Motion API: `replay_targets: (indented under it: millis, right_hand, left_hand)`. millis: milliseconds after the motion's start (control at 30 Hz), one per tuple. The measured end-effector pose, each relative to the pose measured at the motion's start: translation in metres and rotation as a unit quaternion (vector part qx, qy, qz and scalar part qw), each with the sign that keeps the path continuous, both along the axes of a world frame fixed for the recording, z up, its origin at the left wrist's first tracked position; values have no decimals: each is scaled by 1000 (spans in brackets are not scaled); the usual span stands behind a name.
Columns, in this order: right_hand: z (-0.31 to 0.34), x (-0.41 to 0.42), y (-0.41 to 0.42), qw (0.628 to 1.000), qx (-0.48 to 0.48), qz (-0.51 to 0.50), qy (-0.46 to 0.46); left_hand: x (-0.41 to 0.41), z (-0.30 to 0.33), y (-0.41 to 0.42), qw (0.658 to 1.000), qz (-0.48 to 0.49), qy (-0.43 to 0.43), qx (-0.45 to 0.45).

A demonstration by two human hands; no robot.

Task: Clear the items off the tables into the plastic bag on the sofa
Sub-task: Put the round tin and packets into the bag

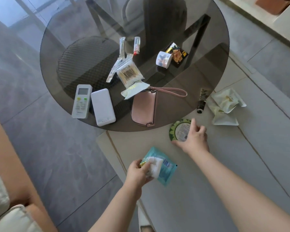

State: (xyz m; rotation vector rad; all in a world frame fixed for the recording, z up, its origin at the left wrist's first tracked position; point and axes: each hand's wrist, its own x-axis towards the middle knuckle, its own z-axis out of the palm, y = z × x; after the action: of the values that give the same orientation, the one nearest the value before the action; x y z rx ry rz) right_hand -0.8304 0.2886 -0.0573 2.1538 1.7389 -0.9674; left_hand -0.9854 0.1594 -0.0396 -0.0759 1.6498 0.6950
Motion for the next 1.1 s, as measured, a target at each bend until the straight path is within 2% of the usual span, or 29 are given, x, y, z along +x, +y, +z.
replay_targets:
  millis: [300,467,600,800,967,1100]
  right_hand:
    - [28,30,-53,997,-66,35,-5]
    - [82,27,-82,997,-51,32,50]
    - [143,13,-118,991,-65,73,90]
    - [238,-40,-167,970,-56,195,135]
    - [304,-109,-208,932,-43,321,165]
    - [349,-172,-250,888,-32,423,181]
  left_hand:
    - [-3,40,-28,999,45,7,6]
    - [-9,87,-54,995,99,22,13]
    - [-19,139,-87,988,145,31,33]
    - [-52,223,-162,968,242,46,37]
    - [-87,288,-233,932,345,94,58]
    - [-118,333,-293,889,434,131,69]
